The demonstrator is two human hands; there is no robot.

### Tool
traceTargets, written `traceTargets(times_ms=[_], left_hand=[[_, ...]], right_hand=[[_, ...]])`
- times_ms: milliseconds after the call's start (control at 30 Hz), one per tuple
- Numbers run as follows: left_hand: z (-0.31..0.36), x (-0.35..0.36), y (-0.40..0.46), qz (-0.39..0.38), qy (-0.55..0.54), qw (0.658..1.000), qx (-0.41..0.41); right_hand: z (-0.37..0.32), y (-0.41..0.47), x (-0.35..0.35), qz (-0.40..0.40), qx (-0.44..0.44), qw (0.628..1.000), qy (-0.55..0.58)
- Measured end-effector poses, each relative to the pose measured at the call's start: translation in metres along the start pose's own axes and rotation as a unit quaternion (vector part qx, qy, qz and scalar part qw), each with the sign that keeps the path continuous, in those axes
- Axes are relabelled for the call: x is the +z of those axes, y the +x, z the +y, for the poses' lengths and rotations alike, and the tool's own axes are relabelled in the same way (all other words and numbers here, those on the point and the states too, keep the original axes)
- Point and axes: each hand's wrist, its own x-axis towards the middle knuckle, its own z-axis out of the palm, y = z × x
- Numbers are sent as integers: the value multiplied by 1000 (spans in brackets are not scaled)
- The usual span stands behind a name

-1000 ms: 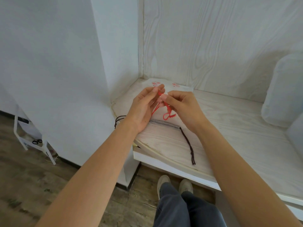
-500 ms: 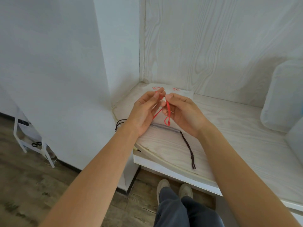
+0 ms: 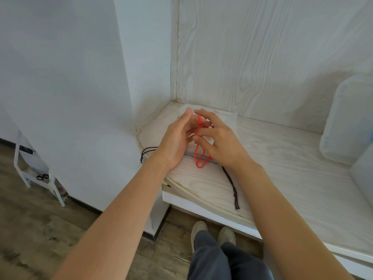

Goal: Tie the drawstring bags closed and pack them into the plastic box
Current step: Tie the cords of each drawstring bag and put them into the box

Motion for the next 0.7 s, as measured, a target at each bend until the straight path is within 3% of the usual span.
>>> traceTargets(times_ms=[133, 200, 267, 333, 433, 533, 700], left_hand=[[-3, 0, 0, 40, 27, 997, 55], [-7, 0, 0, 80, 119, 984, 106], [-12, -1, 0, 138, 268, 940, 161], [-18, -4, 1, 193, 394, 873, 213], [-23, -7, 3, 244, 459, 827, 217], [-25, -9, 5, 252, 441, 839, 195], [-17, -1, 0, 221, 302, 910, 178]], right_hand=[[0, 0, 2, 15, 39, 999, 11], [2, 0, 2, 12, 60, 998, 5], [2, 0, 1, 11, 81, 997, -3], [0, 0, -1, 12, 96, 995, -4], [-2, 0, -1, 14, 125, 992, 17], [-1, 1, -2, 38, 165, 985, 41], [-1, 1, -5, 66, 199, 976, 51]])
